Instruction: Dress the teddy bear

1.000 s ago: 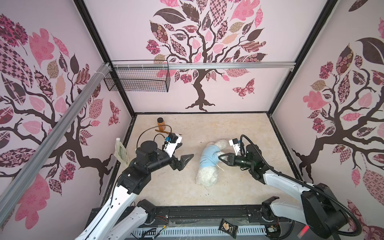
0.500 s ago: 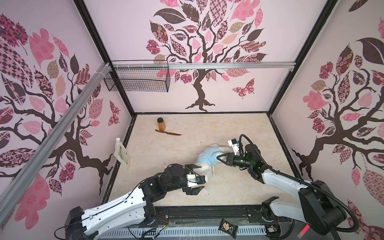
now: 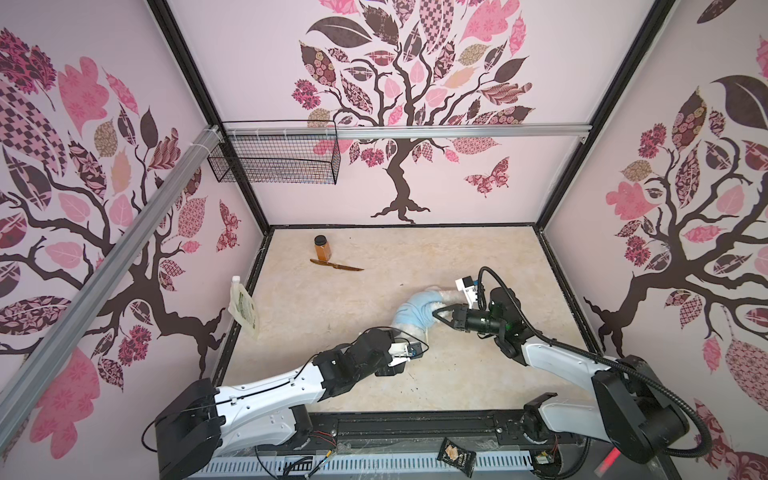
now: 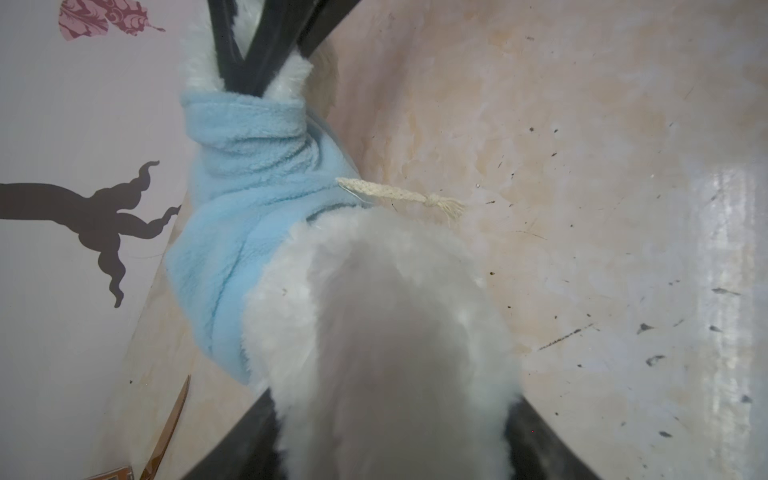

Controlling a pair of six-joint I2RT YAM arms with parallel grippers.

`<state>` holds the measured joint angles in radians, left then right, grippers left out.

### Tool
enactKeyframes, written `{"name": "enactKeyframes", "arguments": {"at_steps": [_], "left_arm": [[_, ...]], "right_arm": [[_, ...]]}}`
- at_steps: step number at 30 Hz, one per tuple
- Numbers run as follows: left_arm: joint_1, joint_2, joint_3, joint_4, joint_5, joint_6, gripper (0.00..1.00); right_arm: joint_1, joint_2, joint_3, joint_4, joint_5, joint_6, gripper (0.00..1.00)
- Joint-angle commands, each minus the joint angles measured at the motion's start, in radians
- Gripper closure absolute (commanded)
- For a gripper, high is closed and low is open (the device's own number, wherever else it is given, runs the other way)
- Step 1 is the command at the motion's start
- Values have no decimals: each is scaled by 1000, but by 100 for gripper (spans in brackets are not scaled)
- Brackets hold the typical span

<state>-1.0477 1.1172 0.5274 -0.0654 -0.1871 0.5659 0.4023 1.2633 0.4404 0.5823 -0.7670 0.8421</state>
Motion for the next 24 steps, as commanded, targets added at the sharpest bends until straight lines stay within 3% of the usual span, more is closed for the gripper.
{"name": "enactKeyframes", "arguments": {"at_steps": [1,3,5,8,12,18,20,24], "left_arm": [[15,19,84,-47,-56,-147,57],[67,-23,138,-140,13,-233,69],[165,-106,183,-206,154,-337,78],[269,-227,233,-239,294,-411,100],[376,-250,365,-365,496,-408,100],[580,-97,540,-572,721,-419,100],[620,2,603,-653,762,-436,100],[625,196,710,-760,738,-480,100]], "right_arm": [[-2,-2,46,-1,-12,-43,100],[0,-32,66,-109,21,-139,100],[1,-69,82,-212,70,-238,100],[9,-111,86,-232,39,-292,100],[67,-149,104,-210,-34,-302,100],[129,-159,90,-184,-127,-236,100],[137,-155,53,-142,-134,-187,99],[136,-116,-7,-83,-127,-93,98]]}}
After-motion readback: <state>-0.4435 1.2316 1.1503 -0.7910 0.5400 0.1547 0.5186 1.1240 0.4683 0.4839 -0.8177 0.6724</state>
